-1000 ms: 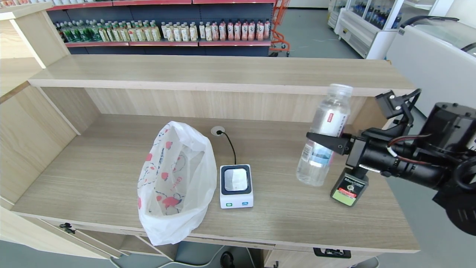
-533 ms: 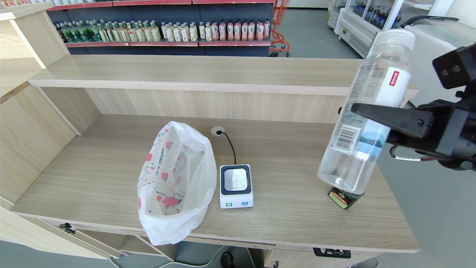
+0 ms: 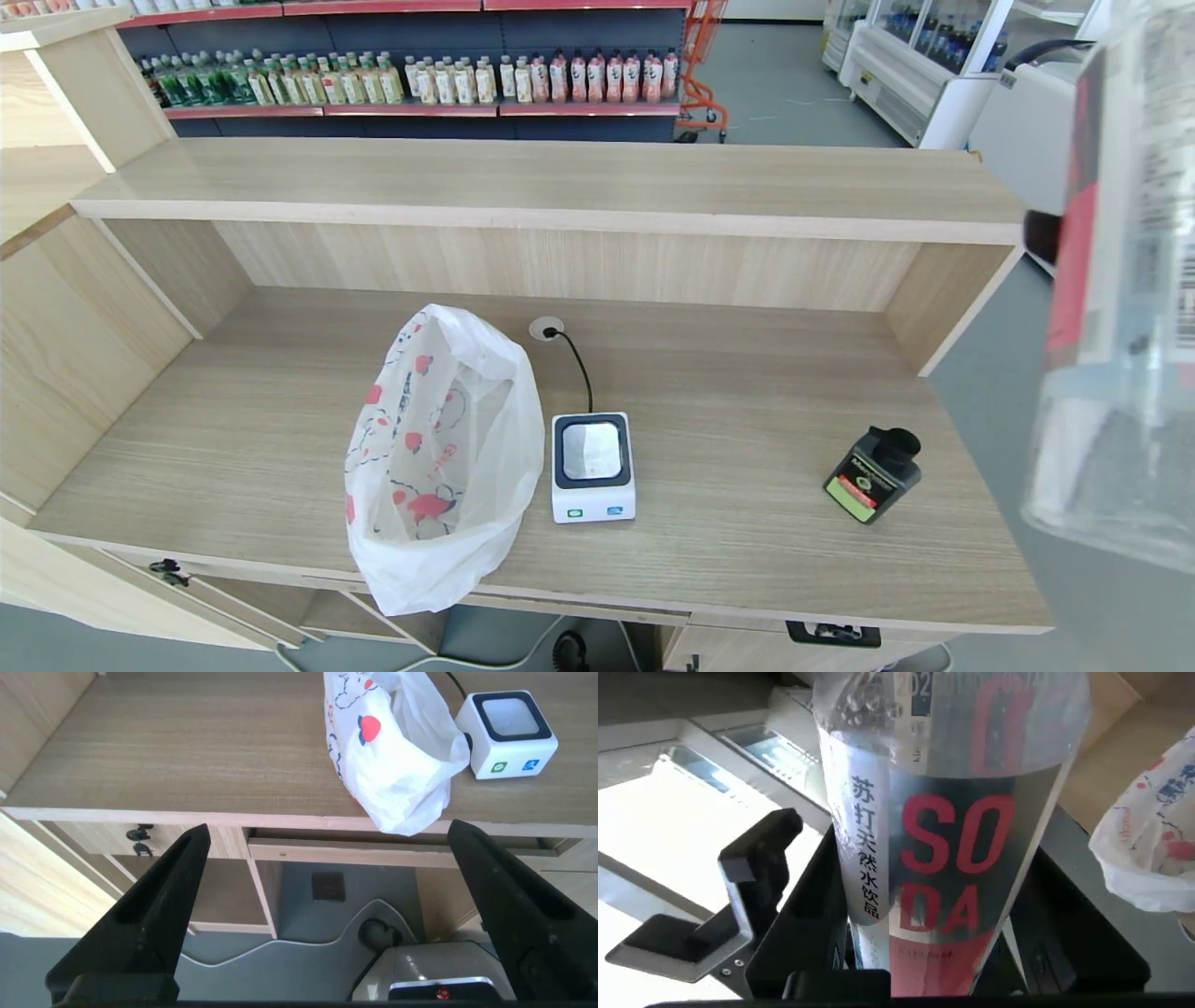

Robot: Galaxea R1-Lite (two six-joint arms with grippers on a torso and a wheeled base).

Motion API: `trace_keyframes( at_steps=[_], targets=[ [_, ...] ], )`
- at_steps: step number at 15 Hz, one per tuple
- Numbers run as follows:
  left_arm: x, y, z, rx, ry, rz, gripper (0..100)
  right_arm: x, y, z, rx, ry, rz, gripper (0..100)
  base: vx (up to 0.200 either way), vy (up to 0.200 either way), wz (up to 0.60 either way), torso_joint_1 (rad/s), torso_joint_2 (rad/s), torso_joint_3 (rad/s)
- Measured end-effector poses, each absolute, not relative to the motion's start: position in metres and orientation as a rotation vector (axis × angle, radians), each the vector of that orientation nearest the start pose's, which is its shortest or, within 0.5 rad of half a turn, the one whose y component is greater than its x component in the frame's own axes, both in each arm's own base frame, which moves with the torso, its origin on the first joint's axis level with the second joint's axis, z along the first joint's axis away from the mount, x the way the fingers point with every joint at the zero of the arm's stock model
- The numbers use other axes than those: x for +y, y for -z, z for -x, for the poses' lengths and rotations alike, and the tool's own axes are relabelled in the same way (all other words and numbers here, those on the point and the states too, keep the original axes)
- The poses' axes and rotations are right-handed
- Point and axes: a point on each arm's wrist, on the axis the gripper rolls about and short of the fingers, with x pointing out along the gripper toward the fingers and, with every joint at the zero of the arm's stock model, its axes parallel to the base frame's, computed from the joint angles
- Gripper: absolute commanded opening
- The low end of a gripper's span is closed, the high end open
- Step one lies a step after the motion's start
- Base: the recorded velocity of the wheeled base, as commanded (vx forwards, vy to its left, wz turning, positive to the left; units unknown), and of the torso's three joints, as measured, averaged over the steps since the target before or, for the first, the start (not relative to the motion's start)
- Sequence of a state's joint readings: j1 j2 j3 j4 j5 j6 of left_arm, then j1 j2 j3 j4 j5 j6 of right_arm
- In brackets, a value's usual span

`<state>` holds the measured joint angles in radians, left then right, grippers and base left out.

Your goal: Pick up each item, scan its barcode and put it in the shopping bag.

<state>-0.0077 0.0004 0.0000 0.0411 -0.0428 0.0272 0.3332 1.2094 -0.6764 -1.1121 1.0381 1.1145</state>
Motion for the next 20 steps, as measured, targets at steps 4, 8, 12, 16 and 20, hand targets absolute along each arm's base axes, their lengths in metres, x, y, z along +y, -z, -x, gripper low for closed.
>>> trace_keyframes(
  at_steps=[4, 8, 12, 16, 20],
  targets=[
    [-0.001, -0.071, 0.023, 0.041, 0.051, -0.026, 100, 0.073, -0.32, -0.117, 0.2, -1.687, -0.602, 0, 0.0, 0.0, 0.0, 0.0, 0.0, 0.0],
    [-0.001, -0.071, 0.023, 0.041, 0.051, -0.027, 100, 0.074, -0.312, -0.112, 0.183, -1.76, -0.517, 0, 0.0, 0.0, 0.0, 0.0, 0.0, 0.0],
    [-0.001, -0.071, 0.023, 0.041, 0.051, -0.027, 100, 0.074, -0.303, -0.112, 0.18, -1.757, -0.485, 0, 0.0, 0.0, 0.0, 0.0, 0.0, 0.0],
    [-0.001, -0.071, 0.023, 0.041, 0.051, -0.027, 100, 0.075, -0.295, -0.113, 0.167, -1.753, -0.453, 0, 0.0, 0.0, 0.0, 0.0, 0.0, 0.0],
    [-0.001, -0.071, 0.023, 0.041, 0.051, -0.026, 100, 0.074, -0.294, -0.113, 0.168, -1.753, -0.452, 0, 0.0, 0.0, 0.0, 0.0, 0.0, 0.0]
  ],
)
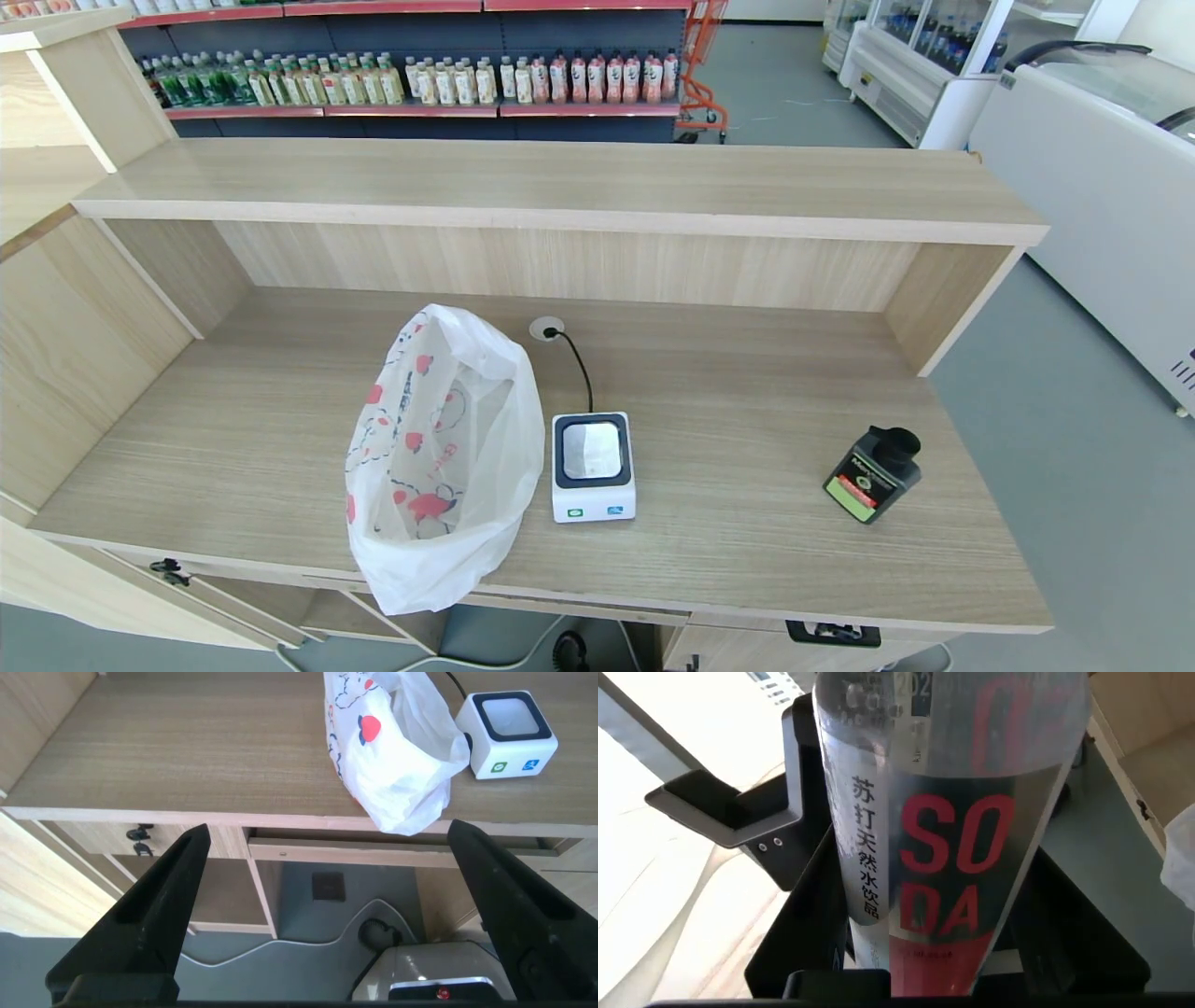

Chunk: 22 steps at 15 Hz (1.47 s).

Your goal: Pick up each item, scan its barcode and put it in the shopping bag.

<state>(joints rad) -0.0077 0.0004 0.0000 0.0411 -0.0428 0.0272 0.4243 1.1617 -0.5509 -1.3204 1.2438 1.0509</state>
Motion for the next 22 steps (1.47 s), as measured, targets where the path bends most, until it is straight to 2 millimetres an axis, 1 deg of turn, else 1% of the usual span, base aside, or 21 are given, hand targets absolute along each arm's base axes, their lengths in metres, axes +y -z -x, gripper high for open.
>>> trace_keyframes(
  at_steps=[5, 7, 8, 10, 11, 13, 15, 16, 17, 19, 20, 21, 22],
  targets=[
    [-0.001, -0.071, 0.023, 0.041, 0.051, -0.026, 100, 0.073, -0.293, -0.112, 0.161, -1.745, -0.456, 0, 0.0, 0.0, 0.0, 0.0, 0.0, 0.0],
    [-0.001, -0.071, 0.023, 0.041, 0.051, -0.026, 100, 0.07, -0.289, -0.115, 0.109, -1.708, -0.413, 0, 0.0, 0.0, 0.0, 0.0, 0.0, 0.0],
    [-0.001, -0.071, 0.023, 0.041, 0.051, -0.026, 100, 0.066, -0.284, -0.12, 0.047, -1.661, -0.357, 0, 0.0, 0.0, 0.0, 0.0, 0.0, 0.0],
    [-0.001, -0.071, 0.023, 0.041, 0.051, -0.026, 100, 0.052, -0.271, -0.138, -0.093, -1.508, -0.202, 0, 0.0, 0.0, 0.0, 0.0, 0.0, 0.0],
    [-0.001, -0.071, 0.023, 0.041, 0.051, -0.026, 100, 0.044, -0.263, -0.147, -0.129, -1.433, -0.142, 0, 0.0, 0.0, 0.0, 0.0, 0.0, 0.0],
    [-0.001, -0.071, 0.023, 0.041, 0.051, -0.027, 100, 0.023, -0.252, -0.161, -0.194, -1.262, -0.013, 0, 0.0, 0.0, 0.0, 0.0, 0.0, 0.0],
    [-0.001, -0.071, 0.023, 0.041, 0.051, -0.027, 100, 0.006, -0.244, -0.169, -0.191, -1.14, 0.029, 0, 0.0, 0.0, 0.0, 0.0, 0.0, 0.0],
    [-0.001, -0.071, 0.023, 0.041, 0.051, -0.027, 100, 0.001, -0.239, -0.171, -0.148, -1.085, -0.007, 0, 0.0, 0.0, 0.0, 0.0, 0.0, 0.0],
    [-0.001, -0.071, 0.023, 0.041, 0.051, -0.027, 100, -0.002, -0.232, -0.173, -0.099, -1.024, -0.052, 0, 0.0, 0.0, 0.0, 0.0, 0.0, 0.0],
    [-0.001, -0.071, 0.023, 0.041, 0.051, -0.026, 100, -0.006, -0.22, -0.178, -0.016, -0.763, -0.099, 0, 0.0, 0.0, 0.0, 0.0, 0.0, 0.0],
    [-0.001, -0.071, 0.023, 0.041, 0.051, -0.026, 100, -0.006, -0.214, -0.181, 0.026, -0.605, -0.082, 0, 0.0, 0.0, 0.0, 0.0, 0.0, 0.0],
    [-0.001, -0.071, 0.023, 0.041, 0.051, -0.026, 100, -0.001, -0.211, -0.182, 0.058, -0.5, -0.042, 0, 0.0, 0.0, 0.0, 0.0, 0.0, 0.0],
    [-0.001, -0.071, 0.023, 0.041, 0.051, -0.027, 100, 0.008, -0.212, -0.181, 0.06, -0.498, 0.005, 0, 0.0, 0.0, 0.0, 0.0, 0.0, 0.0]
  ],
)
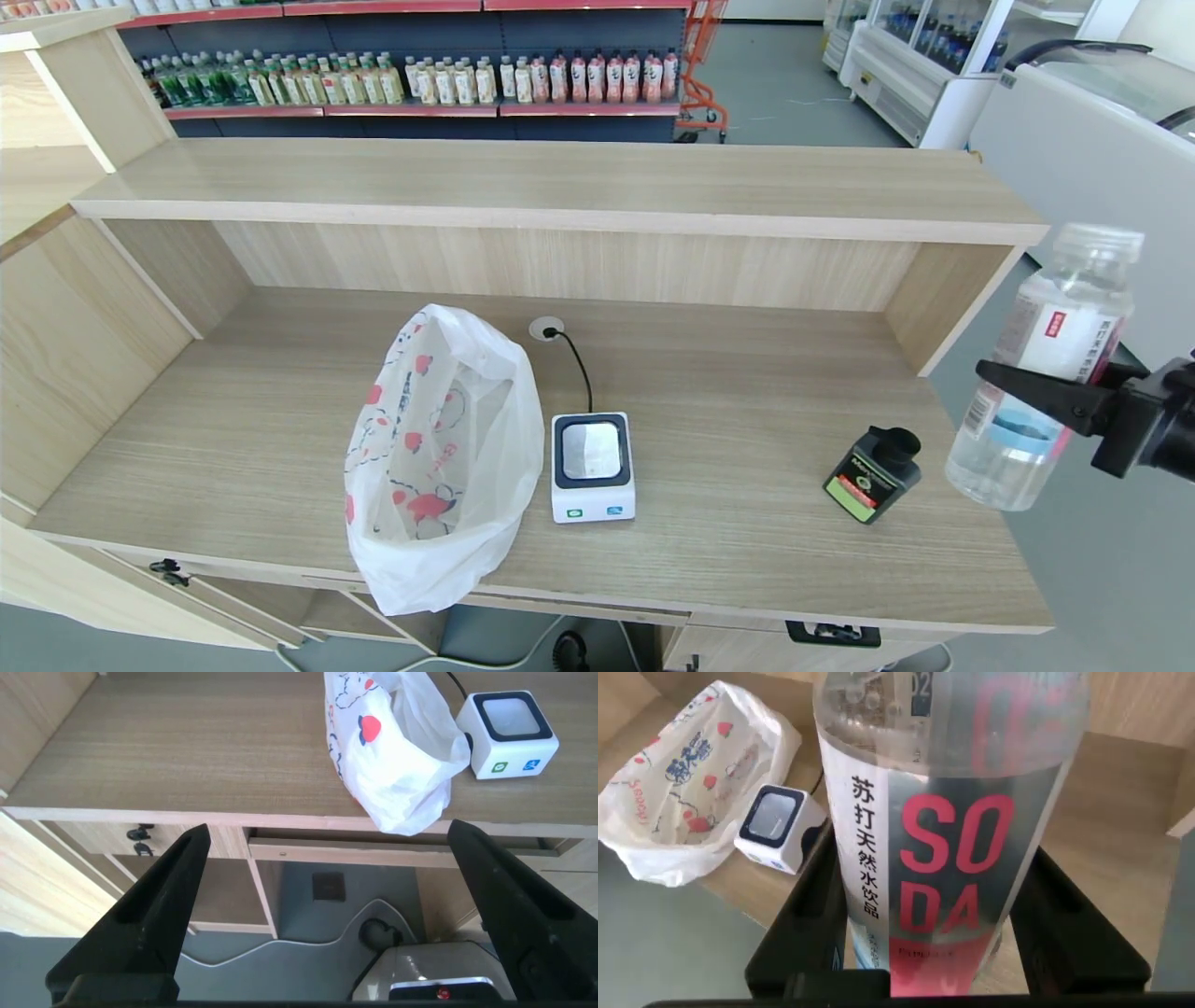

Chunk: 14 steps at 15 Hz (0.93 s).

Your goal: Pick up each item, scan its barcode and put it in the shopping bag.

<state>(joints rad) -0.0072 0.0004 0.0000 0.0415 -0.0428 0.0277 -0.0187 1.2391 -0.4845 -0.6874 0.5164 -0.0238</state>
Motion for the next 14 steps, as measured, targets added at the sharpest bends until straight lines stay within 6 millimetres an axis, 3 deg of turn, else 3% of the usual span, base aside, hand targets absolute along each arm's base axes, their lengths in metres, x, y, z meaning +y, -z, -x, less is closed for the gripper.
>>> trace_keyframes(
  at_steps=[3, 7, 11, 14],
  targets=[
    [-0.001, -0.071, 0.023, 0.041, 0.051, -0.027, 100, 0.031, -0.219, -0.175, -0.053, -0.633, 0.226, 0, 0.0, 0.0, 0.0, 0.0, 0.0, 0.0],
    [-0.001, -0.071, 0.023, 0.041, 0.051, -0.027, 100, 0.039, -0.218, -0.181, -0.206, -0.716, 0.55, 0, 0.0, 0.0, 0.0, 0.0, 0.0, 0.0],
    [-0.001, -0.071, 0.023, 0.041, 0.051, -0.026, 100, 0.054, -0.218, -0.2, -0.332, -0.757, 0.698, 0, 0.0, 0.0, 0.0, 0.0, 0.0, 0.0],
    [-0.001, -0.071, 0.023, 0.041, 0.051, -0.029, 100, 0.071, -0.213, -0.202, -0.355, -0.827, 0.735, 0, 0.0, 0.0, 0.0, 0.0, 0.0, 0.0]
  ],
)
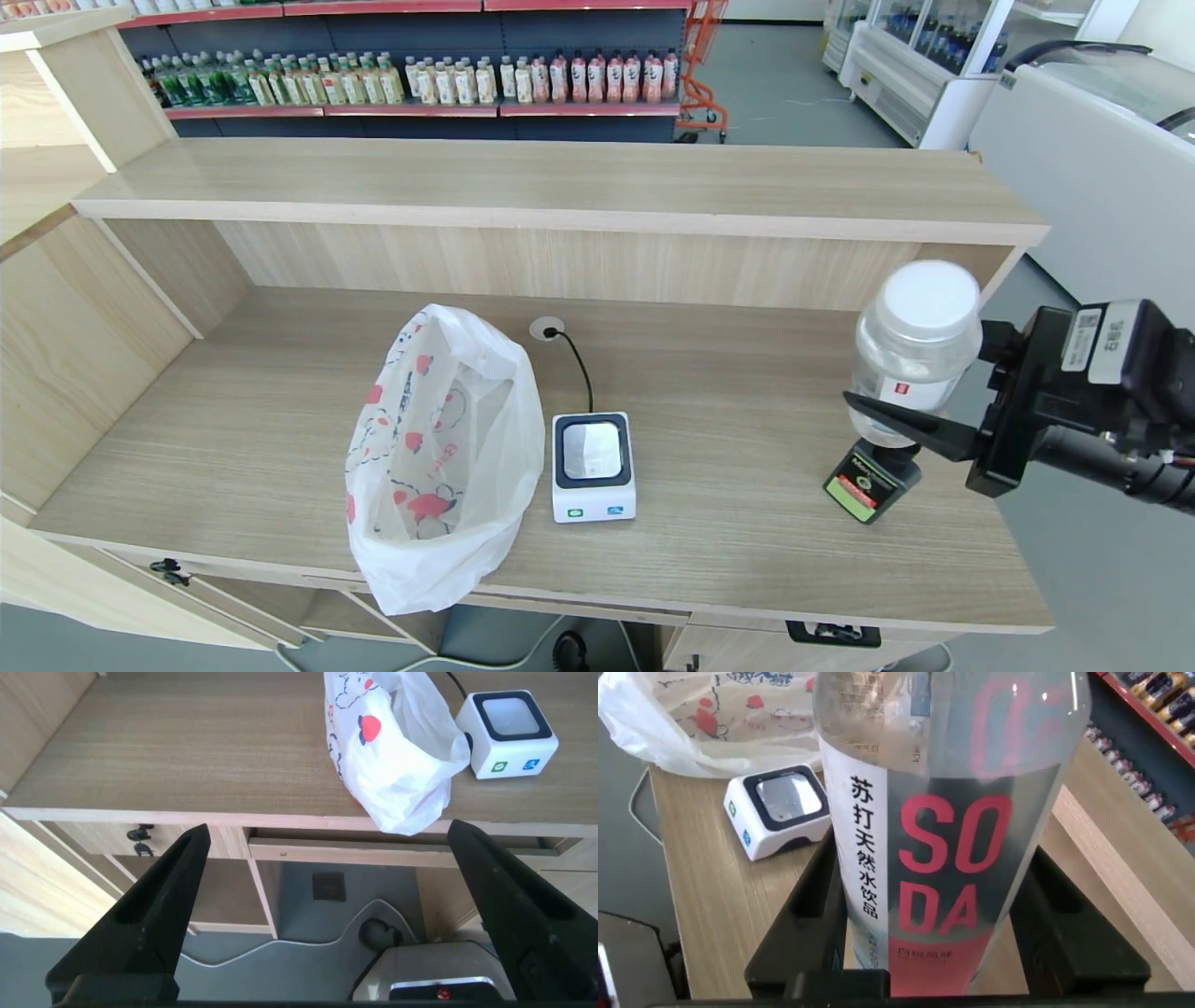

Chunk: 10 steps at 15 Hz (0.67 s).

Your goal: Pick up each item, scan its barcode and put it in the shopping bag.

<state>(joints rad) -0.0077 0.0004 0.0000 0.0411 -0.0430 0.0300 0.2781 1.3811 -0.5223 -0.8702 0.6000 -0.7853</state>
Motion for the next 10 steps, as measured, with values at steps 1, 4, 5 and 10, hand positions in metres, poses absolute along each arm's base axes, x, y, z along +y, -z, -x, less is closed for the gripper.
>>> trace_keyframes(
  at_steps=[1, 4, 5, 10],
  targets=[
    [-0.0008, -0.0712, 0.0229, 0.041, 0.051, -0.029, 100, 0.0742, -0.2117, -0.2016, -0.36, -0.835, 0.747, 0, 0.0, 0.0, 0.0, 0.0, 0.0, 0.0],
    [-0.0008, -0.0712, 0.0229, 0.041, 0.051, -0.028, 100, 0.0771, -0.2095, -0.2013, -0.358, -0.837, 0.761, 0, 0.0, 0.0, 0.0, 0.0, 0.0, 0.0],
    [-0.0008, -0.0712, 0.0229, 0.041, 0.051, -0.028, 100, 0.0772, -0.2088, -0.2008, -0.36, -0.838, 0.769, 0, 0.0, 0.0, 0.0, 0.0, 0.0, 0.0],
    [-0.0008, -0.0713, 0.0229, 0.041, 0.051, -0.029, 100, 0.079, -0.2071, -0.198, -0.383, -0.846, 0.807, 0, 0.0, 0.08, 0.0, 0.002, 0.0, 0.001]
  ],
)
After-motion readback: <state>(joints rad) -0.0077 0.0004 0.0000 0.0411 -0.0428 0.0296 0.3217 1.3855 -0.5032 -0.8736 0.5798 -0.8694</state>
